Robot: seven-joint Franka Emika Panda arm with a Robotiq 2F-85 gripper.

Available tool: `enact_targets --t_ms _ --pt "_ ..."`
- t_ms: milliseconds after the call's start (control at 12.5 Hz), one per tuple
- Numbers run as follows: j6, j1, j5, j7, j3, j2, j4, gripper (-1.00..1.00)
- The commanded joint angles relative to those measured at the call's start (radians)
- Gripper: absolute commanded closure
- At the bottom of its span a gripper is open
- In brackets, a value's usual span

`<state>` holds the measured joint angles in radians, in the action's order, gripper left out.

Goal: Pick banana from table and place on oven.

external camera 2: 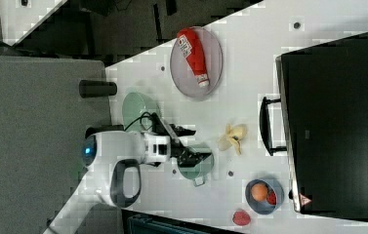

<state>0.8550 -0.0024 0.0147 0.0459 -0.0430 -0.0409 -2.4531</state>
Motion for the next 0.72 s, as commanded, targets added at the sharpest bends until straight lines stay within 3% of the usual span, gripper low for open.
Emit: enact_targets --t_ms 80,560,640,720 --pt "0.124 -0.009 -0.01 0.04 -0.016 -0.105 0.002 -1.0" --pt "0.32 -0.008 -0.009 0.041 -0.009 -0.283 -0.003 -1.0" --pt "0.331 -0.008 -0.009 0.041 -0.005 -0.292 -0.002 -0.93" --pt "0.331 -0.008 -0.008 0.044 -0.001 -0.295 -0.002 -0.69"
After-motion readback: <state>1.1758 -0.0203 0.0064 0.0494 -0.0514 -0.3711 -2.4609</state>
